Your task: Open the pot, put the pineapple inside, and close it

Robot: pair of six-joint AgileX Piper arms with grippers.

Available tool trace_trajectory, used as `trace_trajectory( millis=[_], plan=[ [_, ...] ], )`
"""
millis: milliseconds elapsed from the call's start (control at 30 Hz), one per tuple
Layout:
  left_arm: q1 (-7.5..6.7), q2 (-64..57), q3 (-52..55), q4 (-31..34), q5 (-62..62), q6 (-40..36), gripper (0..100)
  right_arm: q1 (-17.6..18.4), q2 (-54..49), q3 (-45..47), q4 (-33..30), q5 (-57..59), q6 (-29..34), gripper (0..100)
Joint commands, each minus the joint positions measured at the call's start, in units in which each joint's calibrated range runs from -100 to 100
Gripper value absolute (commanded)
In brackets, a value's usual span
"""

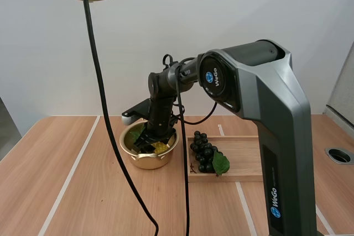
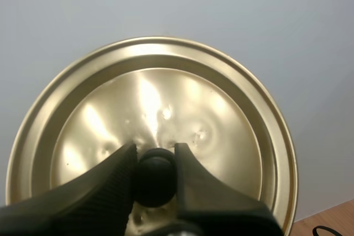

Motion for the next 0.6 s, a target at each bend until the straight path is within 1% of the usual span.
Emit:
trace_trajectory(
  millis=[0,267,433,567],
  plan=[
    [0.07,-0.17,-0.51,-1.25,-0.87,0.17,0,-0.08,-0.02,0.0,-1.06,0.03,0.43,100],
    [0.07,-0.17,-0.51,-1.25,-0.7,0.17,0,-0.08,-0.7,-0.29,-1.06,-2.23,1.56,100],
    [0.07,0.0,-0.37,-1.25,-0.7,1.0,0,-0.08,-4.41,-0.29,-2.8,-3.68,1.56,100],
    [0.07,0.44,-0.37,-1.25,0.12,1.0,0,-0.08,-7.88,-0.29,-2.8,-3.84,1.56,100]
  ],
)
